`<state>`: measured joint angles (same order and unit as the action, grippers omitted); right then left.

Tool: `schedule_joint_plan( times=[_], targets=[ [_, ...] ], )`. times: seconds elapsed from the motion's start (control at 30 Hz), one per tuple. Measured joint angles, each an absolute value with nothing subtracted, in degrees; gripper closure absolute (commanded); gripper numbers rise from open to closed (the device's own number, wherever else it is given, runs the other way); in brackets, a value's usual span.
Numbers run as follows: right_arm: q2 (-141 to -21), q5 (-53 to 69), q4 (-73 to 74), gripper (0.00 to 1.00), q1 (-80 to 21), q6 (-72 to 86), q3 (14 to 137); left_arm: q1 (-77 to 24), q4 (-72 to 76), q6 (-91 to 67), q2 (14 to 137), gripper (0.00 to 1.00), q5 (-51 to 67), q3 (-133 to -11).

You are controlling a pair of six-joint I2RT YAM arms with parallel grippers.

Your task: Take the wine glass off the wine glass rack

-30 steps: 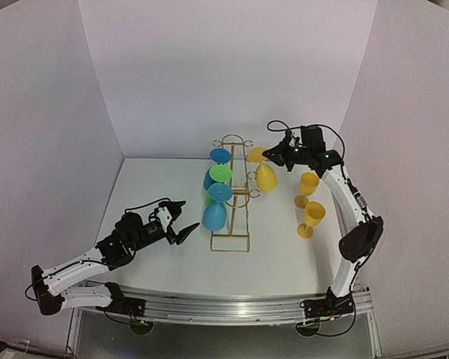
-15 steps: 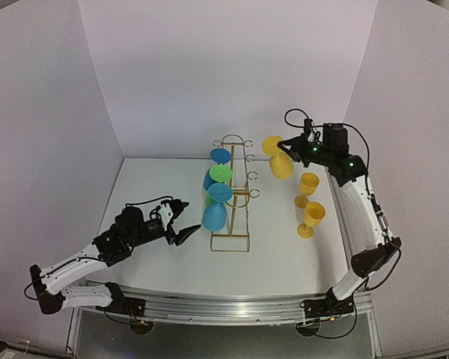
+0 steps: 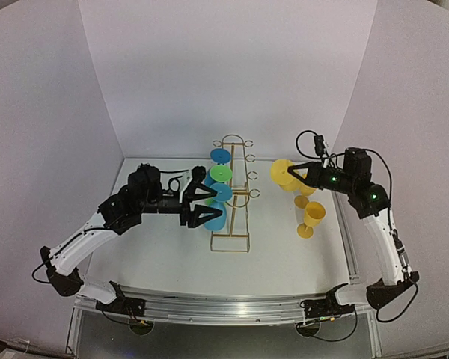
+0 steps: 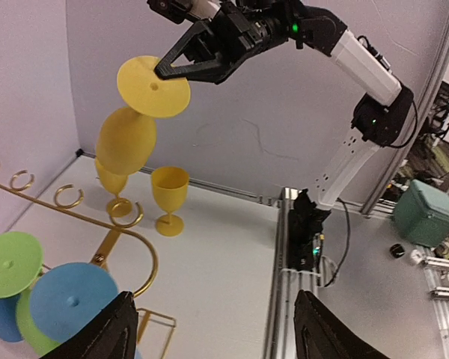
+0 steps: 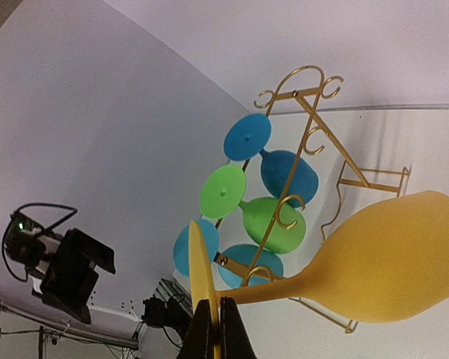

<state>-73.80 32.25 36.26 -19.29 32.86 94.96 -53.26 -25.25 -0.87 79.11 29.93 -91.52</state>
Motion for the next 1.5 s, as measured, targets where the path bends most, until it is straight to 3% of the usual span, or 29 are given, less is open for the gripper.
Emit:
schedule_joint_plan(
  times=[0.23,0.6,0.83,0.97,1.2,1.4,1.47,1.5],
  targets=[
    [-67.67,36.80,36.60,1.00,-19.82,31.27,85.65,-57.33,-29.31,-10.25,95.39,0.28,33.54,-107.60],
    [-58.21,38.00,33.24,1.00,-20.91,34.33,76.49,-61.29,-31.63,-20.95,110.37,0.30,32.75,-126.75],
    [-57.23,38.13,31.09,1.00,-20.97,35.82,76.34,-61.60,-31.55,-23.93,114.03,0.31,31.41,-130.54],
    [-57.40,38.56,29.17,1.00,-21.16,36.52,76.04,-61.82,-31.48,-24.27,115.94,0.42,31.31,-131.61],
    [-58.75,38.83,26.34,1.00,-21.32,37.35,75.20,-62.10,-30.89,-25.57,117.82,0.96,31.74,-133.16],
    [-58.85,39.11,24.38,1.00,-21.30,35.81,74.84,-61.52,-30.20,-27.06,117.81,1.00,33.17,-133.19],
    [-58.75,39.10,24.16,0.87,-21.30,35.55,74.83,-61.48,-29.98,-26.64,117.78,1.00,33.31,-133.17],
    [-58.66,38.96,24.17,0.70,-21.30,35.40,74.83,-61.48,-29.92,-25.90,117.72,1.00,33.38,-133.12]
  ],
)
